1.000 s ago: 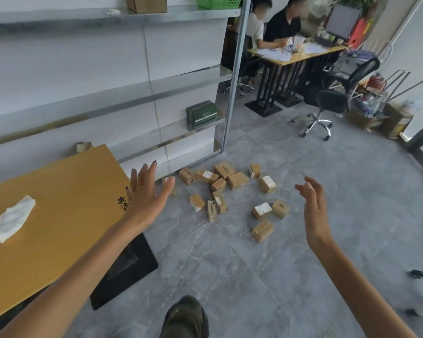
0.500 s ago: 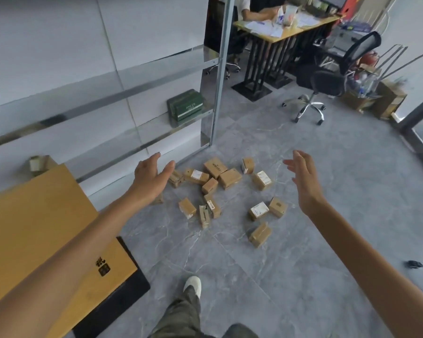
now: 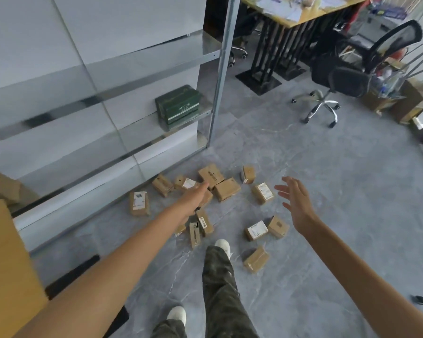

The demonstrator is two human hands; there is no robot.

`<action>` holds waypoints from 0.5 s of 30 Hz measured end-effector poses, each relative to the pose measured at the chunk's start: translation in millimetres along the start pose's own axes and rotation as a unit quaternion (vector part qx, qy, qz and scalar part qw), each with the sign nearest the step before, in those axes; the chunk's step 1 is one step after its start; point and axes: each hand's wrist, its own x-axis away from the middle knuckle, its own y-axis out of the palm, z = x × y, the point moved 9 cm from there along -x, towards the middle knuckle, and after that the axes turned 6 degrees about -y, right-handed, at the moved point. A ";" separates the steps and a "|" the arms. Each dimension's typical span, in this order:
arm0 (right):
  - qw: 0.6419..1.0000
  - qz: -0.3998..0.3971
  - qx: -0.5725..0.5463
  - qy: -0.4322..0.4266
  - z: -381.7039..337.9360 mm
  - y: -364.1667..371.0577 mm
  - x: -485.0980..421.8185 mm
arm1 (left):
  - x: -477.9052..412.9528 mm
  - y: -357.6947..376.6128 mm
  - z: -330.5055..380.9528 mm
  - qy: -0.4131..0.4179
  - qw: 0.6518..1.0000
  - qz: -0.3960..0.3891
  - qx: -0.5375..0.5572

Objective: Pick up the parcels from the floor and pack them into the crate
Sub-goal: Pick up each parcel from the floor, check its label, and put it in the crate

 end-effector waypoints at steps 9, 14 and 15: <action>0.973 -0.115 0.138 0.145 97.4 37.3 -193.0 | -165.9 78.4 -8.4 -0.201 0.977 -0.061 0.041; 0.940 -0.168 0.209 0.209 177.0 53.9 -275.9 | -264.2 81.7 -21.5 -0.233 0.971 -0.046 0.028; 0.933 -0.172 0.225 0.220 197.8 56.4 -289.6 | -283.6 82.6 -25.4 -0.233 0.971 -0.046 0.018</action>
